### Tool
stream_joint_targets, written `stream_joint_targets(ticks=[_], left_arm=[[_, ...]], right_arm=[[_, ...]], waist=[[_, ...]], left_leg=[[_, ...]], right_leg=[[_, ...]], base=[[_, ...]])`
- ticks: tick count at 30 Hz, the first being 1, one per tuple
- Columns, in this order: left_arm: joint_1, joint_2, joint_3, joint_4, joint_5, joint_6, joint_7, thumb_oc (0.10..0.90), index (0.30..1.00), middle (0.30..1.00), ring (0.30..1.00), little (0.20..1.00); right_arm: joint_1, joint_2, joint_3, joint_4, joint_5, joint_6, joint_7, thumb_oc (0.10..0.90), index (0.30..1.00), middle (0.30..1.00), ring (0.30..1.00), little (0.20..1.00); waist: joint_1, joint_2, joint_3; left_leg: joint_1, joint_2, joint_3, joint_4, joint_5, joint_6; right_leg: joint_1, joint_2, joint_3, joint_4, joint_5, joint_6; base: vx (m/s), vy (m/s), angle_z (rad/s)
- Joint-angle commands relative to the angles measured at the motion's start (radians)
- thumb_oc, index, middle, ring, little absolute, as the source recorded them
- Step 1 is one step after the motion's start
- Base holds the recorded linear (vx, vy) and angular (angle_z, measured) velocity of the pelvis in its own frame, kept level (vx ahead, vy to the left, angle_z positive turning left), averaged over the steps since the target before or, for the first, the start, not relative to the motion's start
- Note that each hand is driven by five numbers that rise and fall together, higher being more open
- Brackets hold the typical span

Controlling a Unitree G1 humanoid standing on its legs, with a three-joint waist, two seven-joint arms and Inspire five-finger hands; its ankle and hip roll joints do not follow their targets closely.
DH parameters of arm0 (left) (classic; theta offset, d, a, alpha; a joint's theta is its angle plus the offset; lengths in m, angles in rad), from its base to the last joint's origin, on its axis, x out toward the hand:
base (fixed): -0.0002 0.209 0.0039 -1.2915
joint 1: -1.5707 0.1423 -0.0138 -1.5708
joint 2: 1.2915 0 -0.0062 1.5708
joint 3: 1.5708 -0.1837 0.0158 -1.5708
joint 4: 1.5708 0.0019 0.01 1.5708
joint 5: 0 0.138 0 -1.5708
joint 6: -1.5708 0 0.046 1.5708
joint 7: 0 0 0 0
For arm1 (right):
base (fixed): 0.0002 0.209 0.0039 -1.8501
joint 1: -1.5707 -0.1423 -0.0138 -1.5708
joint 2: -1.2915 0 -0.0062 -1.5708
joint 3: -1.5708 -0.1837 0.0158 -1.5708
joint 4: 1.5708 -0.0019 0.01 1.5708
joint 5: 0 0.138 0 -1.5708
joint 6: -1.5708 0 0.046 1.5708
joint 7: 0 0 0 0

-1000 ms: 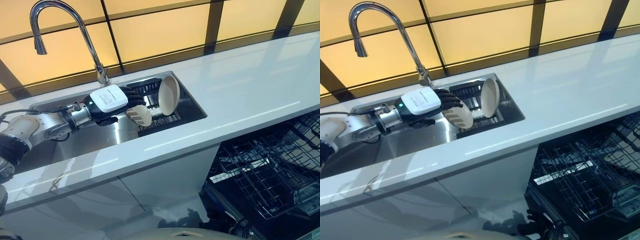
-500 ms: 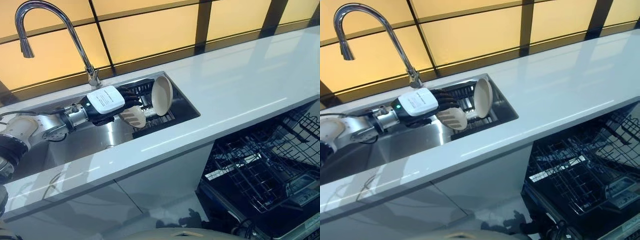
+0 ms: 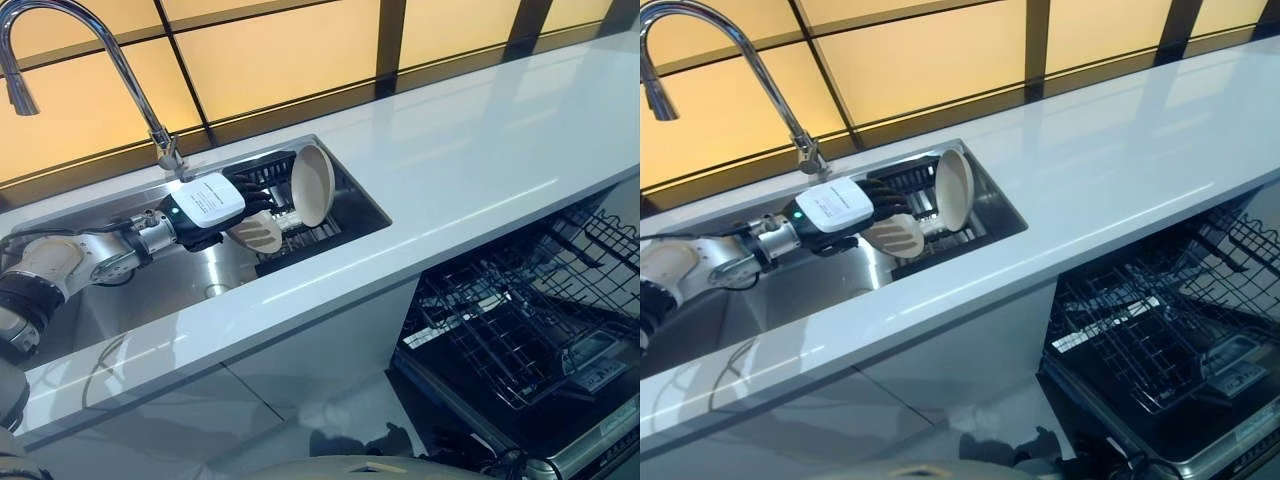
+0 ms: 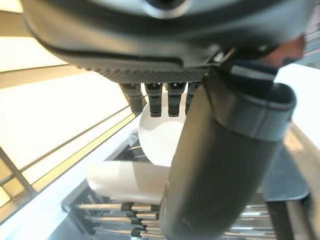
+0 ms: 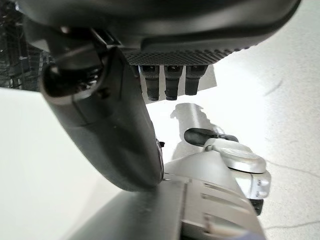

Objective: Pick up plates and place into dishwasher.

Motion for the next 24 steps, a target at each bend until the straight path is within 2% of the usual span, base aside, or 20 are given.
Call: stream_joint_targets(ticks=[1,2,3,4,6,10,24], left_arm=[[-0.169,0.013,0.091,0.077,-0.076,0.093,0.046,0.8,0.9,0.9,0.9,0.9],[-0.169,0.009,0.093,0.079,-0.079,0.104,0.032,0.429,0.582,0.582,0.582,0.529],[-0.169,0.005,0.093,0.086,-0.085,0.114,0.025,0.333,0.5,0.5,0.5,0.433],[-0.169,0.004,0.092,0.088,-0.086,0.115,0.023,0.333,0.5,0.5,0.5,0.433],[-0.163,-0.001,0.1,0.105,-0.091,0.117,0.015,0.1,0.3,0.3,0.3,0.2],[-0.168,-0.014,0.093,0.133,-0.106,0.131,0.001,0.1,0.3,0.3,0.3,0.2],[-0.159,-0.02,0.132,0.159,-0.119,0.154,0.104,0.1,0.3,0.3,0.3,0.2]], right_arm=[[-0.014,-0.044,-0.012,-0.039,-0.001,-0.02,0.02,0.8,0.9,0.9,0.9,0.9],[-0.015,-0.045,-0.012,-0.039,-0.001,-0.021,0.019,0.8,0.9,0.9,0.9,0.9],[-0.014,-0.046,-0.012,-0.038,-0.001,-0.024,0.02,0.8,0.9,0.9,0.9,0.9],[-0.014,-0.047,-0.013,-0.038,0.0,-0.025,0.02,0.8,0.9,0.9,0.9,0.9],[-0.012,-0.05,-0.014,-0.046,0.008,-0.026,0.02,0.8,0.9,0.9,0.9,0.9],[-0.016,-0.054,-0.018,-0.054,0.016,-0.024,0.023,0.8,0.9,0.9,0.9,0.9],[-0.01,-0.078,-0.023,-0.081,0.023,-0.038,0.056,0.8,0.9,0.9,0.9,0.9]], waist=[[-0.013,0.02,0.026],[-0.014,0.02,0.028],[-0.015,0.02,0.031],[-0.015,0.02,0.031],[-0.017,0.02,0.034],[-0.021,0.018,0.039],[-0.027,0.01,0.046]], left_leg=[[0.018,-0.062,0.094,0.008,-0.16,0.061],[0.018,-0.062,0.095,0.008,-0.16,0.061],[0.017,-0.062,0.096,0.008,-0.16,0.061],[0.016,-0.062,0.096,0.008,-0.16,0.061],[0.015,-0.062,0.098,0.008,-0.16,0.062],[0.012,-0.061,0.1,0.008,-0.159,0.061],[0.008,-0.055,0.104,0.008,-0.156,0.055]], right_leg=[[0.009,0.043,0.081,0.006,-0.054,0.068],[0.009,0.043,0.082,0.006,-0.054,0.069],[0.008,0.043,0.084,0.006,-0.053,0.069],[0.007,0.043,0.084,0.006,-0.053,0.069],[0.005,0.043,0.086,0.006,-0.053,0.07],[0.001,0.043,0.089,0.006,-0.05,0.071],[-0.002,0.044,0.095,0.006,-0.049,0.071]], base=[[0.0,0.035,-0.04],[0.0,0.04,-0.04],[0.0,0.0,0.0],[0.0,0.0,0.0],[0.0,0.0,0.0],[0.0,0.007,-0.01],[0.0,0.008,-0.02]])
